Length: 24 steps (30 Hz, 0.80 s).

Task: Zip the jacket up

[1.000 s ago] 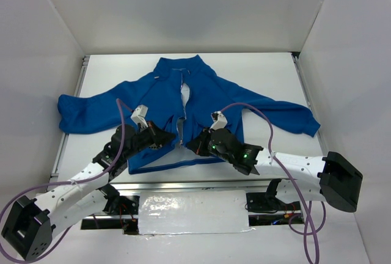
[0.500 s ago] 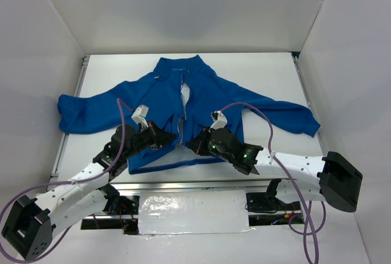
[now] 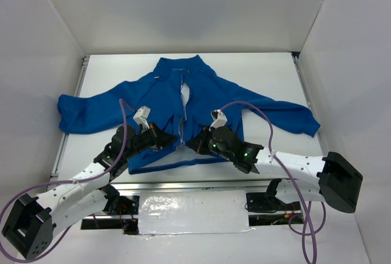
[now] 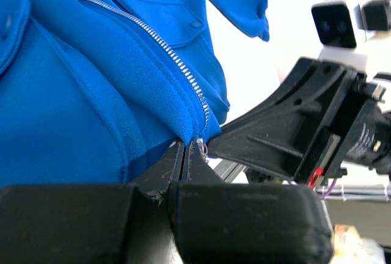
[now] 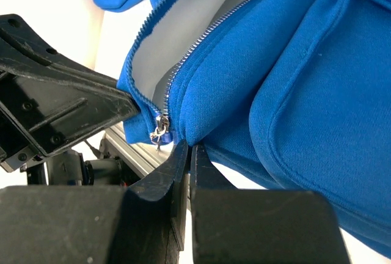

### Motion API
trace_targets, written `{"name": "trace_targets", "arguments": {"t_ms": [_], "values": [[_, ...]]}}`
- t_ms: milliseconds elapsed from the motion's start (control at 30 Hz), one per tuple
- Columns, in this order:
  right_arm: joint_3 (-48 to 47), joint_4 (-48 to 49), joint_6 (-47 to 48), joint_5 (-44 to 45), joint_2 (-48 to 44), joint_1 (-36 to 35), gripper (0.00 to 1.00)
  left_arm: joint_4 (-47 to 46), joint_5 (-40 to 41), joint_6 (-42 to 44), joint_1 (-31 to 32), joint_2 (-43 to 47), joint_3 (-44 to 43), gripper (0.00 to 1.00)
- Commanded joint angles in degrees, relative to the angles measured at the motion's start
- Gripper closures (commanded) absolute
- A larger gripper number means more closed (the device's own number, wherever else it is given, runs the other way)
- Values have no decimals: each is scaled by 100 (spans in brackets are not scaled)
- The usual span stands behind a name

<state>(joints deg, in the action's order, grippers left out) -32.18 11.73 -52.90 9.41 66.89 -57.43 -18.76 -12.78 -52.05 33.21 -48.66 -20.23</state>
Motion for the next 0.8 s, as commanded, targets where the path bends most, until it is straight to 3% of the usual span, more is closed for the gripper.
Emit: {"name": "trace_targets", "arguments": {"t_ms": [0, 400, 767], "values": [[-95, 611, 245, -377, -27, 100, 100, -497, -479, 265, 36, -11, 1, 100], [45, 761, 1133, -1178, -212, 469, 100, -145, -902, 775, 36, -91, -139, 100], [55, 972, 1204, -1942, -54, 716, 98, -13, -902, 872, 36, -477, -104, 100]]}}
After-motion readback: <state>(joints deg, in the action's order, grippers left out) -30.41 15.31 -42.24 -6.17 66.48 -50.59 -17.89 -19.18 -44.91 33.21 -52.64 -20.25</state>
